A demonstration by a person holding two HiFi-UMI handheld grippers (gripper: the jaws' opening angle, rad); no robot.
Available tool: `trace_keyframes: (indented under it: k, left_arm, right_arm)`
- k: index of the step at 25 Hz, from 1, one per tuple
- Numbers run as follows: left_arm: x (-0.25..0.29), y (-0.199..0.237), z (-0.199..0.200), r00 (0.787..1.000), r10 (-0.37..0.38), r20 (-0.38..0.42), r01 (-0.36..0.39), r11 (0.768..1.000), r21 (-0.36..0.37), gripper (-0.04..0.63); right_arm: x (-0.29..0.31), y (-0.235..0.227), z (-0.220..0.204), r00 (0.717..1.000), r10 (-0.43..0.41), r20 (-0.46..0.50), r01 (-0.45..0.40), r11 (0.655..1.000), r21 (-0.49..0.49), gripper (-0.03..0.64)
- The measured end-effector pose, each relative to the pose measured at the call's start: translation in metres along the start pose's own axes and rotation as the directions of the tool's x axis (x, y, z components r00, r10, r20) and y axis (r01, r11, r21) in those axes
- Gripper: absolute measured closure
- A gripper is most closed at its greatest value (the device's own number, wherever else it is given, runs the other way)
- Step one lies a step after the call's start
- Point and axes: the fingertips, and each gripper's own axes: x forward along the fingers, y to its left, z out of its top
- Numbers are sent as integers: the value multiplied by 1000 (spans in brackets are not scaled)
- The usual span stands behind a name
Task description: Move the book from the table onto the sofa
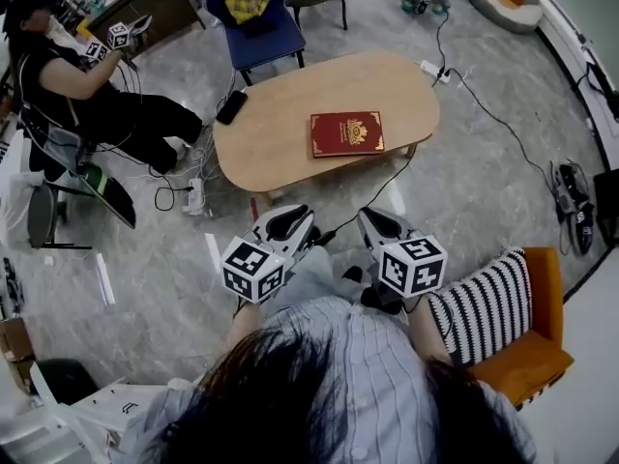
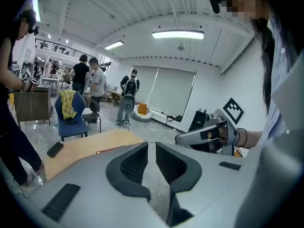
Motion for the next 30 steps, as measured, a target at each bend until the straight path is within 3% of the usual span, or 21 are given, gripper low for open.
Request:
trace_keyframes:
  k: [14, 24, 30]
  left_arm:
    - [32, 71, 43, 997, -73, 19, 73, 997, 2, 548]
    - [35, 114, 46, 991, -130, -18, 131, 991, 19, 548]
    - [37, 124, 44, 981, -184, -62, 190, 976, 107, 548]
  right_arm:
    - [50, -19, 49, 998, -66, 8, 65, 997, 40, 591]
    - [71, -31, 71, 986, -162, 49, 156, 982, 103, 591]
    - [73, -46, 75, 967, -243, 78, 227, 958, 177, 591]
